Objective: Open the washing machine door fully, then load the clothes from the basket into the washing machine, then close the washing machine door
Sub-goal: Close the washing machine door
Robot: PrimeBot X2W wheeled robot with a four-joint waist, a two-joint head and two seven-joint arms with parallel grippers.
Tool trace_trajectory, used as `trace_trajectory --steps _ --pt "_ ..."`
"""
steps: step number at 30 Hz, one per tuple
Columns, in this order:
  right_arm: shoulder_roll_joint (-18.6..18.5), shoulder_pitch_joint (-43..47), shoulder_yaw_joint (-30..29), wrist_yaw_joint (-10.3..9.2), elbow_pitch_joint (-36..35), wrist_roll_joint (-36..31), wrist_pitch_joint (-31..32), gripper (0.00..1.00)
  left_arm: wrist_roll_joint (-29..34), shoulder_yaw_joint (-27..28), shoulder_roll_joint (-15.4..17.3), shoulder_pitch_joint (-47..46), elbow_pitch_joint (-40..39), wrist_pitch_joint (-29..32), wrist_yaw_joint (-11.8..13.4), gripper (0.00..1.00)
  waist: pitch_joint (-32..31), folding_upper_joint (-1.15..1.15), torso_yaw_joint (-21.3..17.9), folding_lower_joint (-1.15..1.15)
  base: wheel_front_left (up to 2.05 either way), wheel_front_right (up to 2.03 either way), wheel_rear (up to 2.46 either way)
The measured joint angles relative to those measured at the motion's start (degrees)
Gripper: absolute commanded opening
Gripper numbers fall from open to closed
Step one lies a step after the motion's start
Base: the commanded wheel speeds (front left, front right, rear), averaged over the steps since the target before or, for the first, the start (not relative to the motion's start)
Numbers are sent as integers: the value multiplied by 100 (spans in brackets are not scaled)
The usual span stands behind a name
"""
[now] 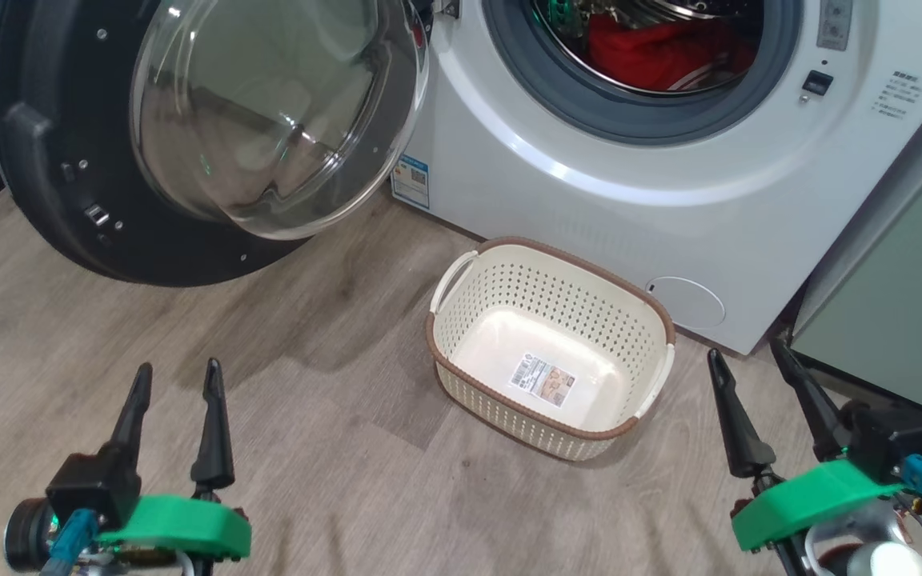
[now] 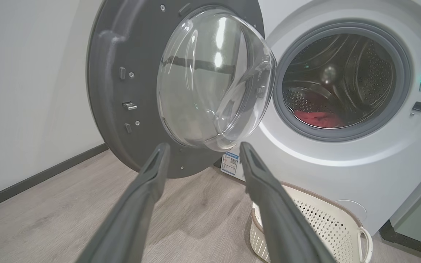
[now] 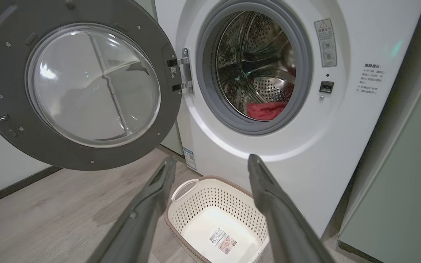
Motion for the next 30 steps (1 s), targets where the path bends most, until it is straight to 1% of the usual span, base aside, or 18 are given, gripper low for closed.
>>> trace_trajectory --steps 6,7,8,16,19,21,24,27,30 --pt "0 0 0 0 11 11 -1 100 1 3 -1 0 0 0 0 100 -12 0 -5 0 0 0 0" --pt "0 0 0 0 11 11 -1 100 0 3 -1 0 0 0 -2 43 -15 0 -5 0 0 0 0" --pt "0 0 0 0 11 11 -1 100 0 7 -1 0 -9 0 -3 0 -16 0 -4 0 0 0 0" --pt "0 1 -1 0 37 11 -3 100 0 43 -1 1 -34 0 -1 0 -40 0 -8 0 0 0 0" --pt "0 1 -3 0 36 11 -4 100 -15 86 -1 1 -177 0 -11 0 -36 0 -7 0 0 0 0" --pt "0 1 -4 0 36 11 -4 100 -132 149 -1 -7 -319 0 -46 0 -24 0 -4 0 0 0 0" --pt "1 1 -19 0 30 11 -3 100 -595 330 -19 -86 -648 0 -242 0 8 0 4 0 0 0 0" --pt "1 0 -35 0 -11 11 -3 100 -1367 613 -35 -425 -1020 0 -488 0 54 0 14 0 0 0 0" --pt "1 -5 -55 0 -52 9 -2 100 -2216 976 23 -929 -1395 110 -636 0 114 0 18 0 0 0 0"
